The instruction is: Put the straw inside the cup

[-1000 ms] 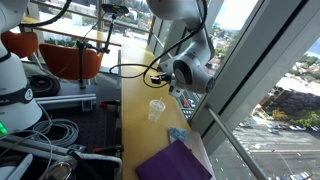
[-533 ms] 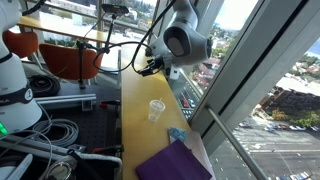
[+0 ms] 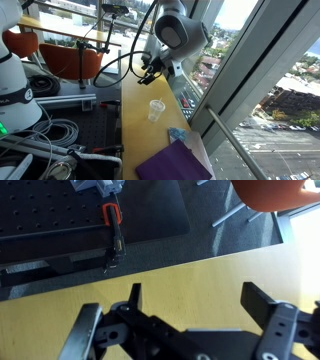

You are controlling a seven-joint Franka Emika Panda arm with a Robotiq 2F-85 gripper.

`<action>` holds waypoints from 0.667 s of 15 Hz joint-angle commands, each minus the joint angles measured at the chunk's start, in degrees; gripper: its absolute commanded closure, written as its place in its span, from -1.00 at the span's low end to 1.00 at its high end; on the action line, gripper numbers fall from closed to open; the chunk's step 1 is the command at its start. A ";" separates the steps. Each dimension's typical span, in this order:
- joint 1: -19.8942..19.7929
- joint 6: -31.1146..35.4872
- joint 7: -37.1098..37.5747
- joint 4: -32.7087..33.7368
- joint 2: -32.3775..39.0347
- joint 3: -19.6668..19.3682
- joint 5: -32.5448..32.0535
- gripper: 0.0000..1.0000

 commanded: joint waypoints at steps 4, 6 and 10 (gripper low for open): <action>-0.89 10.24 -10.60 -0.97 -2.36 3.16 -6.45 -1.00; -0.93 13.17 -13.67 -0.76 -2.35 3.66 -8.63 -1.00; -0.99 20.45 -19.87 -1.72 -3.23 4.61 -11.48 -1.00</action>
